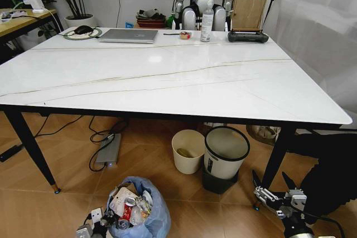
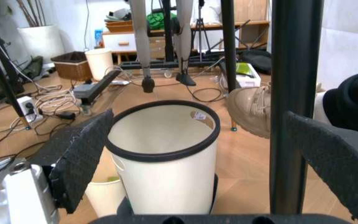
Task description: Pick up the trash bin and place the trash from the table into it.
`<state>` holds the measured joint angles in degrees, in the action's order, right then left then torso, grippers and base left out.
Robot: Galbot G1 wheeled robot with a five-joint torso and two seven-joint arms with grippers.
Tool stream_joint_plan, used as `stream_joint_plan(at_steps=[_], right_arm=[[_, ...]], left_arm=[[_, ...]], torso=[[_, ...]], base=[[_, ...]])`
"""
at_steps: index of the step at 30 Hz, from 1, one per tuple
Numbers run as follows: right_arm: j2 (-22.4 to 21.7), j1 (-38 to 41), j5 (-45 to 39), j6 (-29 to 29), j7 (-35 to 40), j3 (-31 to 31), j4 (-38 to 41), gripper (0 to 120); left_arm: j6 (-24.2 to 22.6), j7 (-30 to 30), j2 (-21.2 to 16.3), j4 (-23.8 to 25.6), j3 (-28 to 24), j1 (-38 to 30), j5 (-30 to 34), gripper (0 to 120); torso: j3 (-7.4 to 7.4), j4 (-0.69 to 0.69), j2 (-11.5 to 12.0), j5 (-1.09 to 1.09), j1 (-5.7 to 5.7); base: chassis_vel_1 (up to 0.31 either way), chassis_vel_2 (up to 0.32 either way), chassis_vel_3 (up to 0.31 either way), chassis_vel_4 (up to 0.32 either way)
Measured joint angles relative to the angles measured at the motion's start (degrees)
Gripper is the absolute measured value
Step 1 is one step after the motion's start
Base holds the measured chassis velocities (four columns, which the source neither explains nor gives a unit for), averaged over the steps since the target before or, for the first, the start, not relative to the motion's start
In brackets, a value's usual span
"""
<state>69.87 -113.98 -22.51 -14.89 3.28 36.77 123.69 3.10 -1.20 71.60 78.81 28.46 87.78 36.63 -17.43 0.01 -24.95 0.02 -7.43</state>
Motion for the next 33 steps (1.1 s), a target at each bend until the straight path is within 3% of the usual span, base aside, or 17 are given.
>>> stream_joint_plan(at_steps=[11,15,25,33], right_arm=[[0.0,0.0,0.0,0.0,0.0,0.0,0.0,100],[0.0,0.0,0.0,0.0,0.0,0.0,0.0,100],[0.0,0.0,0.0,0.0,0.0,0.0,0.0,100],[0.0,0.0,0.0,0.0,0.0,0.0,0.0,100]], left_arm=[[-0.5,-0.22,-0.31,-0.15,-0.02,-0.22,0.27,0],[-0.54,-0.22,-0.37,0.04,-0.12,-0.24,0.32,7],[-0.42,0.0,-0.85,1.25,-0.27,0.09,0.34,42],[-0.07,-0.37,-2.94,6.87,-0.15,4.31,0.48,71]], torso=[[-0.1,0.0,-0.15,-0.03,-0.06],[-0.12,0.0,-0.18,-0.04,-0.08],[-0.16,0.0,-0.24,-0.03,-0.09],[-0.19,0.0,-0.28,-0.02,-0.11]], base=[[0.0,0.0,0.0,0.0],[0.0,0.0,0.0,0.0],[0.0,0.0,0.0,0.0],[0.0,0.0,0.0,0.0]])
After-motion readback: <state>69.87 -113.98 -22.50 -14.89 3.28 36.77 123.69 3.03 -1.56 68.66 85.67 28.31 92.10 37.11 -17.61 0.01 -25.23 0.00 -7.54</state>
